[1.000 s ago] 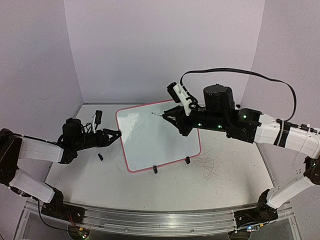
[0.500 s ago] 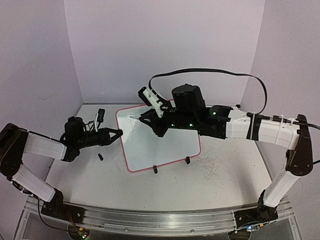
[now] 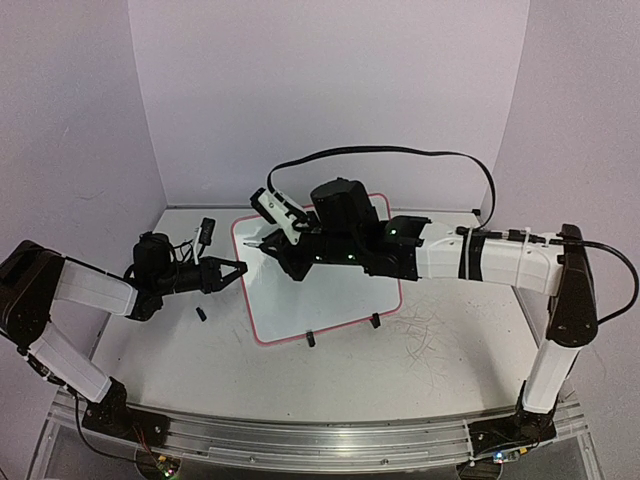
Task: Write a sentence on the whiteboard
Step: Hold the whiteboard at the center of the board, then write a sentence on the whiteboard.
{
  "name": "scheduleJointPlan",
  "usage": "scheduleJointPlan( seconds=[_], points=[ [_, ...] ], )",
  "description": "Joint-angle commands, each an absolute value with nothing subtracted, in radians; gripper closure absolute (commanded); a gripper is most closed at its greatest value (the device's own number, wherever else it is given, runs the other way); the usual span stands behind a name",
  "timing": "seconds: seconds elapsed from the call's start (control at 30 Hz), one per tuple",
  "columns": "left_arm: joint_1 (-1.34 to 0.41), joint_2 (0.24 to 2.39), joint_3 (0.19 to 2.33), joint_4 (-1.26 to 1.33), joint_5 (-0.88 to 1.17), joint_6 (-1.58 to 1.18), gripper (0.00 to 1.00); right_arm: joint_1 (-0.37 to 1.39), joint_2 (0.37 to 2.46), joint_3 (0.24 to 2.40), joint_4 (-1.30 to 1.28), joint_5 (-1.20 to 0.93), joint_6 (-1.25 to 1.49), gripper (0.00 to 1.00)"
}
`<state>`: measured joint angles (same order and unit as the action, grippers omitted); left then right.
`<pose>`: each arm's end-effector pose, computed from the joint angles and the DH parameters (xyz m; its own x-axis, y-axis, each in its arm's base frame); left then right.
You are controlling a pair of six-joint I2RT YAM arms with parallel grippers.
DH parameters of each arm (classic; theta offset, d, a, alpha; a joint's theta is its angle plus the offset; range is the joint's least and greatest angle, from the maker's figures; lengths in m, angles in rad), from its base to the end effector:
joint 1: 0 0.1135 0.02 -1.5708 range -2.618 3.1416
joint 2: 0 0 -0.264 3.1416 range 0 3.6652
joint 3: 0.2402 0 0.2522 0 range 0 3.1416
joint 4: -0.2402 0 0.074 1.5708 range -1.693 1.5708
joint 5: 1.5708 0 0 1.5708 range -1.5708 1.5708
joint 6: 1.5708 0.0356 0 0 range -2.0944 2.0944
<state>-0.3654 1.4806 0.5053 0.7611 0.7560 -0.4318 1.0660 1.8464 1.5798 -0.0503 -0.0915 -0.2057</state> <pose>0.2536 -0.1232 0.1861 -0.5511 -0.1152 -0.8264 0.7217 0.4314 -0.5414 0.2138 0.3937 0.3268 0.0391 -0.3498 -0.9360 -0.9251 0.3414 -0.1662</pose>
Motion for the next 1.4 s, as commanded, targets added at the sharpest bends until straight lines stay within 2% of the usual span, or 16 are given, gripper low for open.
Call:
scheduleJointPlan(
  seconds=[0.0,0.3,0.5,1.37],
  points=[
    [-0.360,1.484,0.543,0.808,0.790,-0.376,0.79,1.072,1.859,1.611,0.017,-0.050,-0.206,1.00],
    [-0.360,1.468,0.527,0.806,0.771,-0.333,0.95,1.081,1.891,1.634,0.032,-0.014,-0.206,1.00],
    [-0.360,1.461,0.523,0.807,0.768,-0.324,0.99,1.083,1.916,1.658,0.041,-0.011,-0.200,1.00],
    [-0.361,1.458,0.524,0.803,0.764,-0.313,1.00,1.087,1.976,1.702,0.042,0.074,-0.194,1.00]
  ],
)
